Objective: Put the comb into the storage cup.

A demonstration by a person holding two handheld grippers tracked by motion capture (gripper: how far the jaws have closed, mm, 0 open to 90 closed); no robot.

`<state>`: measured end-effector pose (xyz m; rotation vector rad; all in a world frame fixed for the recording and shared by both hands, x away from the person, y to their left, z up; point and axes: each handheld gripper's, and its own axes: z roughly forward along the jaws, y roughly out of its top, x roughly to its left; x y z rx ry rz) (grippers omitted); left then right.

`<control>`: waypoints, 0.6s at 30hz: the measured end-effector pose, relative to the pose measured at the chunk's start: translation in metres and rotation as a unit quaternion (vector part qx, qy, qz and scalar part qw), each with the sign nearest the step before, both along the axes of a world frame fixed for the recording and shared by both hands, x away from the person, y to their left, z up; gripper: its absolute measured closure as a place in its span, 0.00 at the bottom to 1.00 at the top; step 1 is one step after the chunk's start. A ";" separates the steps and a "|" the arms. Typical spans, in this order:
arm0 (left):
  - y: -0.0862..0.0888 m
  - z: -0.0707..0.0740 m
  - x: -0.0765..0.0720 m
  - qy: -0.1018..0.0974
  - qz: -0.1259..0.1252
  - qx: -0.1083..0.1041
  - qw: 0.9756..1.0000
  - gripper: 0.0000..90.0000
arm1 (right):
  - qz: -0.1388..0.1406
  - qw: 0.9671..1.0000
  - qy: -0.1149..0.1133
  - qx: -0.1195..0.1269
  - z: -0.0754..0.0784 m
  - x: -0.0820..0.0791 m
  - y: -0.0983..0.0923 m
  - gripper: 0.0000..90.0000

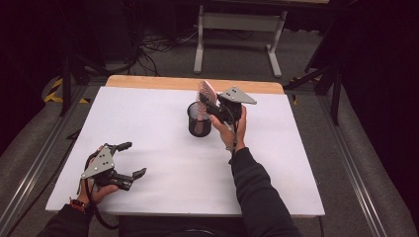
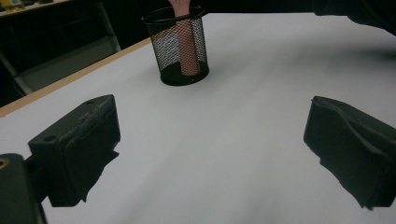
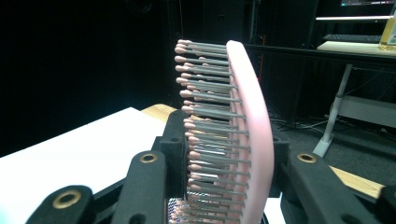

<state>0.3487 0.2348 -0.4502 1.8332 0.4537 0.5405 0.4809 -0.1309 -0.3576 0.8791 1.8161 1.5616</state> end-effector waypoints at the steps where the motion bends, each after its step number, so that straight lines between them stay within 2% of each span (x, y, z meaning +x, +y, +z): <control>1: 0.000 0.000 0.000 0.000 0.000 0.000 1.000 0.05 | 0.000 1.000 0.000 0.000 0.000 0.000 0.000 0.70; 9: 0.000 0.001 -0.001 -0.004 0.000 0.004 1.000 0.05 | -0.005 1.000 0.008 0.014 -0.002 0.002 -0.005 0.70; 14: -0.001 0.000 0.000 -0.001 -0.002 0.006 1.000 0.05 | -0.011 1.000 0.013 0.015 -0.003 0.003 -0.007 0.69; 16: -0.002 0.000 0.000 -0.004 -0.002 0.009 1.000 0.05 | -0.023 0.999 0.022 0.016 -0.006 0.005 -0.010 0.68; 18: -0.003 -0.001 0.000 -0.003 -0.003 0.010 1.000 0.06 | -0.026 0.999 0.032 0.027 -0.008 0.008 -0.015 0.68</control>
